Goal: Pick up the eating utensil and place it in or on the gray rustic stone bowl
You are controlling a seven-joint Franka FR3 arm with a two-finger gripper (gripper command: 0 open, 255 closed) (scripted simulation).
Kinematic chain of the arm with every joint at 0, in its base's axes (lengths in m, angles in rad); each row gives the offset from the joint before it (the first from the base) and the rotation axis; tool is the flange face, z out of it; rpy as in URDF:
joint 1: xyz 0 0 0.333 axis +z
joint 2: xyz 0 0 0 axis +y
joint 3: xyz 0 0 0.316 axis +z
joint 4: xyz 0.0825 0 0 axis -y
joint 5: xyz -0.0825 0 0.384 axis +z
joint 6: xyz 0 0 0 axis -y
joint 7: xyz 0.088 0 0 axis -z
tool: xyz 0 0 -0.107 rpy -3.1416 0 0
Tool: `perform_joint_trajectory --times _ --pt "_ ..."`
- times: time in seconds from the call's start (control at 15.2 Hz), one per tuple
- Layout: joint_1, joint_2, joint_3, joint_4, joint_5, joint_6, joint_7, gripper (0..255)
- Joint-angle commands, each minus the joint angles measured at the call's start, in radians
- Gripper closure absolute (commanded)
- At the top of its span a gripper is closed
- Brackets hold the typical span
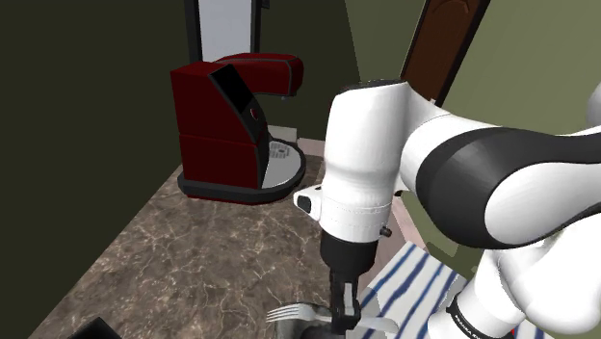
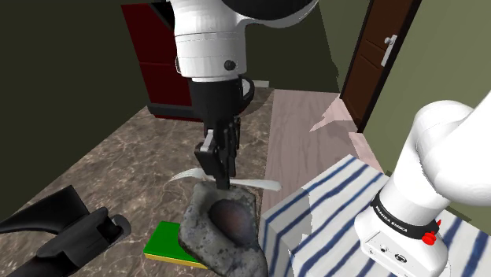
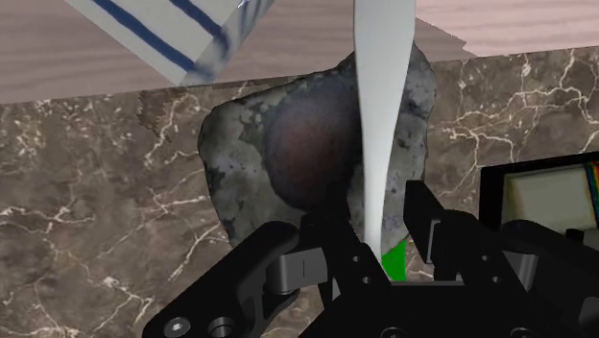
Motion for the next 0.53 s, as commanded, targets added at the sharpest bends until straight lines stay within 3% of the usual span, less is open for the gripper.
perform_joint_trajectory --times 0.0,0.46 --pt "0.015 -0.022 0.014 -0.032 0.019 0.016 0.014 255" --pt "0.018 0.013 0.034 -0.098 0.029 0.116 -0.002 255"
